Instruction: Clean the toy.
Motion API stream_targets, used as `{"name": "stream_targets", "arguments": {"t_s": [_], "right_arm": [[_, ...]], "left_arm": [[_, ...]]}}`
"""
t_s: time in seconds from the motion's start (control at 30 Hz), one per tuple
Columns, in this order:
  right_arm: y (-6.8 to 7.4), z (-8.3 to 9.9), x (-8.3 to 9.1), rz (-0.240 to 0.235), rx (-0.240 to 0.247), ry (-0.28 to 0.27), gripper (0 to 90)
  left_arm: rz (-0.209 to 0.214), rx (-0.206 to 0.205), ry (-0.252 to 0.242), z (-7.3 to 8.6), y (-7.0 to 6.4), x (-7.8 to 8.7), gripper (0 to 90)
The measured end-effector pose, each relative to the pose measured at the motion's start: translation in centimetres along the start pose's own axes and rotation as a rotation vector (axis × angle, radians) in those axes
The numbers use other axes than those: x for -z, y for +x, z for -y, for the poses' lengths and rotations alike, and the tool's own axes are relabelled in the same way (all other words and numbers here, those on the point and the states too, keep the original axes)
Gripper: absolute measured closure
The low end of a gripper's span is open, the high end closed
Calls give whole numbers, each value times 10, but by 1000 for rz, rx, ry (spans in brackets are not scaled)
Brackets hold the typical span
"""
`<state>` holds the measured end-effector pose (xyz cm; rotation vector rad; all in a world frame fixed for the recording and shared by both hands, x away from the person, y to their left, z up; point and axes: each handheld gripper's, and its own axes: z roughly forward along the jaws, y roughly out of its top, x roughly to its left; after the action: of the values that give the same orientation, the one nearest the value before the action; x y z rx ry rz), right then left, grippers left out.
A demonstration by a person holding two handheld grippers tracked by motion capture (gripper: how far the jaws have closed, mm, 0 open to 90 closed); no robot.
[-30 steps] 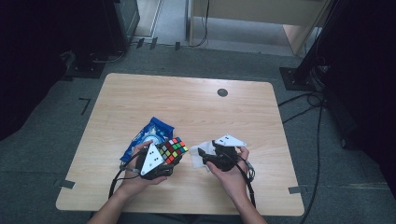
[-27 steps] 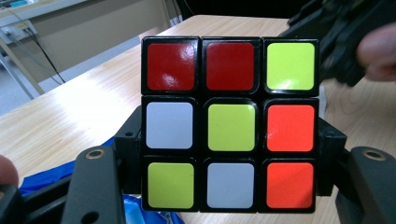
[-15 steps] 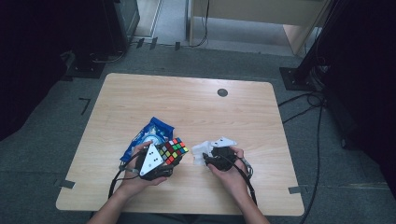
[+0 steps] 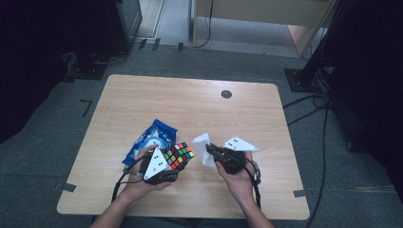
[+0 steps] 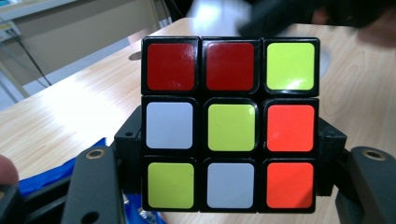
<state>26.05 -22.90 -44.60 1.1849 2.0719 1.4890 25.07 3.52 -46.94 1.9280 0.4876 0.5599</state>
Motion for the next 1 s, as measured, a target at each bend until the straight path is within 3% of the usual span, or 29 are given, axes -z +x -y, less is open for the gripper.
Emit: {"name": "stream_targets", "arguments": {"t_s": [0.03,0.07,0.2,0.3,0.37,0.57,0.63,0.73,0.87,1.0], "right_arm": [[12,-7,7,-65,15,-54,864],[18,-9,9,-97,22,-77,862],[44,-17,14,-242,56,-128,848],[48,-14,6,-246,75,-95,845],[43,-9,1,-223,44,-89,848],[9,7,-11,-38,13,0,860],[4,9,-11,-25,-17,4,862],[7,1,-1,-52,-19,-54,862],[30,-15,17,-167,15,-150,862],[46,-14,13,-235,37,-128,860]], "left_arm": [[11,-5,-1,-1,-3,-1,338],[16,-5,-3,-1,-5,-1,338],[39,-29,-3,-3,-12,-3,338],[46,-33,-9,-4,-14,-2,338],[42,-38,-9,-4,-14,0,338],[46,-25,-44,-7,-9,5,339],[40,-26,-42,-7,-8,5,339],[31,-20,-20,-4,-6,3,339],[35,-18,-2,-3,-8,-1,338],[46,-31,-8,-4,-12,-1,338]]}}
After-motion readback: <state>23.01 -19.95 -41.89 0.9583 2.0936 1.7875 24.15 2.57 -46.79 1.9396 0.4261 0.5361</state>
